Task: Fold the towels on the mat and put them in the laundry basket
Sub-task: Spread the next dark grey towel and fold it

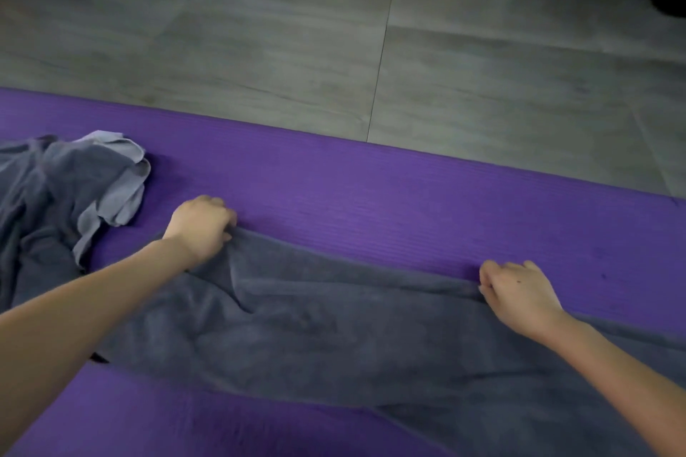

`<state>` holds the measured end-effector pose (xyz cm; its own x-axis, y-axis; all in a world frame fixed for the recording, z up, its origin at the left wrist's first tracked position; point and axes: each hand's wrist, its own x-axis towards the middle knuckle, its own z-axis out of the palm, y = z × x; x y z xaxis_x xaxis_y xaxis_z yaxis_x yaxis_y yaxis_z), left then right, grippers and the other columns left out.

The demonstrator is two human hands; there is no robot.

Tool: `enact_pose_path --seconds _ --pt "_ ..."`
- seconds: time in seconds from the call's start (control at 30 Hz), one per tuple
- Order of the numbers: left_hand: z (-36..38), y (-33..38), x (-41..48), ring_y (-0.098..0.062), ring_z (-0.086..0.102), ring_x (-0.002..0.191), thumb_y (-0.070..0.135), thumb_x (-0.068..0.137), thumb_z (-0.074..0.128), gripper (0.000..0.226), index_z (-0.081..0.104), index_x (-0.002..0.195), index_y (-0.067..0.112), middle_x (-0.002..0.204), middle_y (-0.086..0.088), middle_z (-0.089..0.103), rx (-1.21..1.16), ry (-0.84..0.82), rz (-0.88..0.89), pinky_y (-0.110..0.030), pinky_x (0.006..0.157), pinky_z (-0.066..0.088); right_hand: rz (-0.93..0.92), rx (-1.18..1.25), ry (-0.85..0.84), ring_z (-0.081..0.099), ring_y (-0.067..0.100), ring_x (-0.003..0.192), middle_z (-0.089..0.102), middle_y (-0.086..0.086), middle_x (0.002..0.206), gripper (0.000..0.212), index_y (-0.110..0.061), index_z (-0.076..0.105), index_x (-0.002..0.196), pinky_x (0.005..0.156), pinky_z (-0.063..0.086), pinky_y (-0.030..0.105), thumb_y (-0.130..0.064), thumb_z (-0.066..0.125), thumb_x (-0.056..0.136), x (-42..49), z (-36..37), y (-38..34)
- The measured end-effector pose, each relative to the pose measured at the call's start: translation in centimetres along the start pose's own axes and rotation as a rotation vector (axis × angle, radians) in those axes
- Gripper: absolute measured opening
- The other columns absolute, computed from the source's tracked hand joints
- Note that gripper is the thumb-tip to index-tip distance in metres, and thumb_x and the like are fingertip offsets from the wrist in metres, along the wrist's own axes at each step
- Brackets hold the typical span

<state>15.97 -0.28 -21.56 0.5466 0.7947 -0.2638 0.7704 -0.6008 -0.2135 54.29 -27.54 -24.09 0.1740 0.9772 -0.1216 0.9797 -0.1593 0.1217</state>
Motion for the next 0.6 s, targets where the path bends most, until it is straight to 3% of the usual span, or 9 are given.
enact_pose_path --seconds 0.1,0.2,0.27,0.33,0.4,0.47,0.53,0.6 --pt "-2.3 -0.7 1.7 -0.034 0.051 0.098 0.019 0.083 0.063 0.014 0.068 0.094 0.013 0.096 -0.013 0.057 -0.236 0.245 -0.101 -0.037 0.072 0.043 0.102 -0.023 0.23 0.053 0.031 0.041 0.051 0.012 0.043 0.025 -0.007 0.05 0.06 0.05 0.041 0.036 0.0 0.074 0.062 2.5 -1.7 1.4" --pt "-4.7 -0.3 4.6 -0.04 0.048 0.098 0.014 0.084 0.062 0.017 0.065 0.099 0.007 0.099 -0.021 0.052 -0.351 0.447 -0.214 -0.043 0.069 0.041 0.309 0.011 0.448 0.058 0.039 0.057 0.056 0.025 0.057 0.005 0.003 0.054 0.072 0.061 0.042 0.043 0.0 0.056 0.076 7.4 -4.1 2.8" --pt "-5.5 0.9 5.9 -0.041 0.043 0.105 0.016 0.085 0.063 0.032 0.057 0.115 0.006 0.11 -0.024 0.048 -0.396 0.474 -0.321 -0.047 0.074 0.042 0.443 0.074 0.404 0.059 0.043 0.081 0.062 0.028 0.082 0.011 0.003 0.057 0.091 0.073 0.039 0.046 -0.006 0.053 0.085 9.5 -5.0 2.7" --pt "-5.3 2.4 5.9 -0.041 0.041 0.109 0.017 0.084 0.065 0.044 0.05 0.124 0.007 0.117 -0.025 0.046 -0.416 0.444 -0.362 -0.049 0.079 0.042 0.486 0.093 0.298 0.057 0.042 0.096 0.062 0.025 0.099 0.029 -0.003 0.057 0.108 0.081 0.037 0.046 -0.017 0.065 0.083 9.7 -4.8 1.7" --pt "-3.8 4.1 4.5 -0.043 0.046 0.101 0.015 0.082 0.067 0.04 0.054 0.119 0.005 0.11 -0.026 0.05 -0.39 0.464 -0.271 -0.05 0.078 0.044 0.394 0.05 0.284 0.059 0.039 0.087 0.064 0.02 0.093 0.029 -0.006 0.062 0.102 0.077 0.041 0.046 -0.019 0.069 0.078 7.7 -4.4 0.0" --pt "-1.7 6.1 2.2 -0.042 0.052 0.087 0.013 0.08 0.068 0.026 0.061 0.103 0.003 0.095 -0.023 0.055 -0.38 0.515 -0.073 -0.049 0.071 0.05 0.243 0.047 0.346 0.06 0.034 0.074 0.064 0.011 0.081 0.017 -0.011 0.065 0.088 0.069 0.043 0.042 -0.024 0.058 0.078 3.6 -3.6 -2.2" --pt "0.3 8.2 -0.9 -0.035 0.056 0.075 0.021 0.084 0.061 0.014 0.064 0.089 0.009 0.083 -0.014 0.057 -0.406 0.538 0.181 -0.042 0.065 0.052 0.092 0.096 0.306 0.059 0.029 0.069 0.061 0.002 0.075 0.025 -0.017 0.065 0.079 0.067 0.038 0.038 -0.033 0.047 0.08 -1.8 -2.5 -4.1" --pt "1.6 10.3 -4.0 -0.025 0.058 0.067 0.038 0.091 0.044 0.031 0.065 0.081 0.017 0.074 -0.004 0.058 -0.425 0.477 0.464 -0.031 0.062 0.048 -0.065 0.117 0.219 0.057 0.022 0.067 0.06 -0.003 0.073 0.027 -0.021 0.066 0.076 0.067 0.033 0.034 -0.042 0.049 0.082 -7.3 -1.4 -5.6"
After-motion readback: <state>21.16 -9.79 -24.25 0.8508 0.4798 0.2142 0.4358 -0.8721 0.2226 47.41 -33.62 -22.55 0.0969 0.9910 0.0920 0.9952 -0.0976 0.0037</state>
